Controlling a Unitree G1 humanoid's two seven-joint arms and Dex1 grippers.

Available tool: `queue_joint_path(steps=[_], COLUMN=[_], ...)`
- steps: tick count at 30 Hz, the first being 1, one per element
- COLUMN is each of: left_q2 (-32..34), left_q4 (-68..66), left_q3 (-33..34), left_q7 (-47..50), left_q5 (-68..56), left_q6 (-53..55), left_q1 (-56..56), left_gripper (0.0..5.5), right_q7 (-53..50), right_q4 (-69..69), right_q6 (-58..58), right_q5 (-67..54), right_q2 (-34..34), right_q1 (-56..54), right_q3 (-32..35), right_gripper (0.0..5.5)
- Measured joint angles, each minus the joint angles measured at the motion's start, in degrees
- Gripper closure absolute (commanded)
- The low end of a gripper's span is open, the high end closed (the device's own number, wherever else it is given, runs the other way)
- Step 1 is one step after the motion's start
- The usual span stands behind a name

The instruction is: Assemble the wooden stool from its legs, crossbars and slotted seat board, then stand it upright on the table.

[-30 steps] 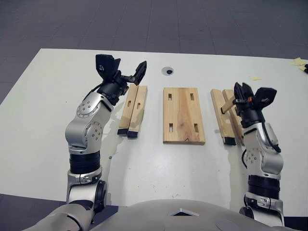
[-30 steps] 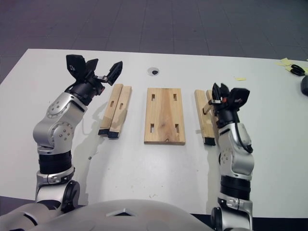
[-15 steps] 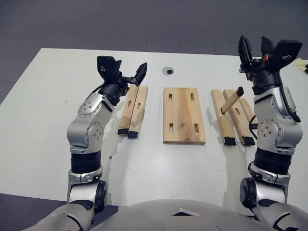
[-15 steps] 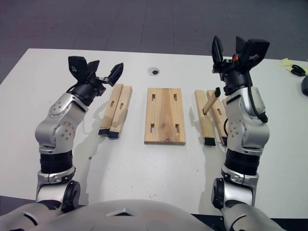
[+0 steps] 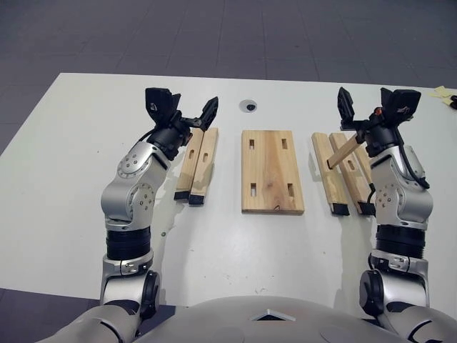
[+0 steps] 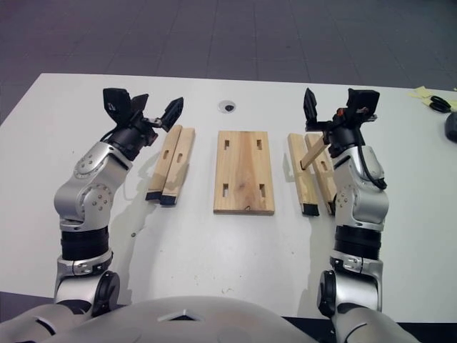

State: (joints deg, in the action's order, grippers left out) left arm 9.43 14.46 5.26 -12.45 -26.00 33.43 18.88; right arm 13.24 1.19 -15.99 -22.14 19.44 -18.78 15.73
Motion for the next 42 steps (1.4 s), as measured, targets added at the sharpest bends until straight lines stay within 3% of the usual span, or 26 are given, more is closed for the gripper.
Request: queue_joint_path(steps=[15,22,42], left_q2=[0.0,-0.1,-0.5], left_q4=[-0.1,-0.5,-0.7], left_q3=[0.0,-0.1,-2.4], left_q7=[0.0,0.0,-0.5], left_q5=[0.0,0.0,1.1], left_q6=[-0.8,-0.9,-1.0], left_q1=[0.0,0.0,-1.0], left_gripper=[0.1,0.1,0.1], right_q7=[-1.7,3.6,0.1], right_q4=[-8.7,-0.7,-6.0], right_q6=[-6.4,2.7,-4.1], right_q5=[-3.6,-0.5,-8.7], right_q2=[-0.6,-1.2,-1.5], right_q1=[-5.3,2.0,-6.1], right_q3=[-0.5,-1.9,3.4], right_gripper=[0.13,0.13,0.13])
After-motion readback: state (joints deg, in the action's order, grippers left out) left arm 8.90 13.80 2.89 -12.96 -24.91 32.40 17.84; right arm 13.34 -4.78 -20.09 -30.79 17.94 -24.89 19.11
